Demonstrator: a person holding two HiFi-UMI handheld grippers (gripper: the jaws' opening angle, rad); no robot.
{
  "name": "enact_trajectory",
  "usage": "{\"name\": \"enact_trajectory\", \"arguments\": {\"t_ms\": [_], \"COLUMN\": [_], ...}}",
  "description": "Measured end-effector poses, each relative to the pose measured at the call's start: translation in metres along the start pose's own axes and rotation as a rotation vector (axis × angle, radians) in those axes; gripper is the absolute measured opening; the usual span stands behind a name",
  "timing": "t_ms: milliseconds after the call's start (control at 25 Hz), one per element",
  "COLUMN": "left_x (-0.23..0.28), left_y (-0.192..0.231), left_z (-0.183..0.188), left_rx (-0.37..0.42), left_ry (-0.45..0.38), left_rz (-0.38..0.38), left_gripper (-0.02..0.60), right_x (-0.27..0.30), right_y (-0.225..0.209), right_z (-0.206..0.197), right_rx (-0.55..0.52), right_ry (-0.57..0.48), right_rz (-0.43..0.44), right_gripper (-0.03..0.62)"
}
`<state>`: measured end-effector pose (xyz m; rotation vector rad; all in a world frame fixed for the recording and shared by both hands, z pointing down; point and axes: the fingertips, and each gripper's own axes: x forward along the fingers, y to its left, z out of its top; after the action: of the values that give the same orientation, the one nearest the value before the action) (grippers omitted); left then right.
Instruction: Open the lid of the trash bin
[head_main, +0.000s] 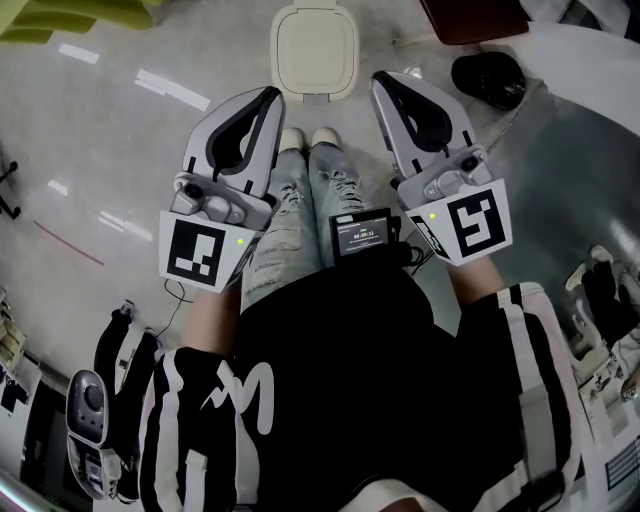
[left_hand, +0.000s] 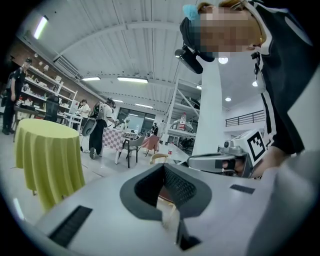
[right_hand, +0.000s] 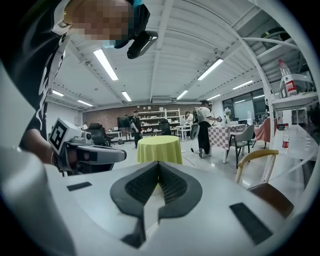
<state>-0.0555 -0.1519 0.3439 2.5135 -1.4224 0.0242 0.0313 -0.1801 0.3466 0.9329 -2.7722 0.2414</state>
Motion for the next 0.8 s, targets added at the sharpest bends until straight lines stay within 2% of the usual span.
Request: {"name": "enact_trajectory", "arguments": {"t_ms": [800], "left_x": [0.006], "left_y": [0.009], "left_z": [-0.049], "left_rx": [-0.059], "left_ry": [0.036], "left_rz": [0.032], "left_gripper": [0.008], "right_x": [0.014], "right_y": [0.003], "right_z": [-0.060], "right_rx": [0.020], "right_ry": [0.074], "right_rz": [0.041], "right_gripper": [0.011]}}
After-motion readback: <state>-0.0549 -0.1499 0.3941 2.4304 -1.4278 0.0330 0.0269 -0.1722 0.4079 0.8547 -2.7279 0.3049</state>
